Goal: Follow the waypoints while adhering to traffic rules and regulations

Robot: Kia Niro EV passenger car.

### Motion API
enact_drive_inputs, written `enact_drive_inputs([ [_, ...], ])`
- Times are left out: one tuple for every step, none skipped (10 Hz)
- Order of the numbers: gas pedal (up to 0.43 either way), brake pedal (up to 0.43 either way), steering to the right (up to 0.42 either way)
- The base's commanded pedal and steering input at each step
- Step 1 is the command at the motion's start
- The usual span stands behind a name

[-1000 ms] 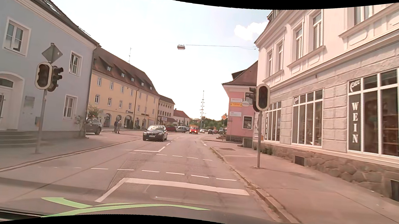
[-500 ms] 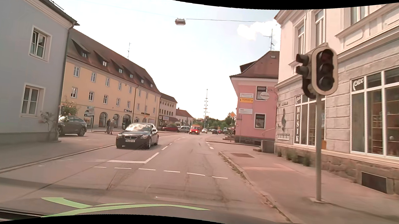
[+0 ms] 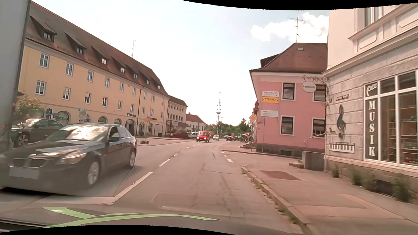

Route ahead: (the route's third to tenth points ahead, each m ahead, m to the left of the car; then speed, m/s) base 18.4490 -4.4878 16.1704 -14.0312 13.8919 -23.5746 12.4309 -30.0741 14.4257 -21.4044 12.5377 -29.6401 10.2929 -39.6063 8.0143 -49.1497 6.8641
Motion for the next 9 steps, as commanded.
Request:
enact_drive_inputs([
  [0.000, 0.244, -0.018],
  [0.000, 0.244, -0.018],
  [0.000, 0.250, -0.018],
  [0.000, 0.250, -0.018],
  [0.000, 0.250, -0.015],
  [0.000, 0.250, -0.010],
  [0.000, 0.250, -0.005],
  [0.000, 0.250, -0.003],
  [0.000, 0.250, -0.003],
])
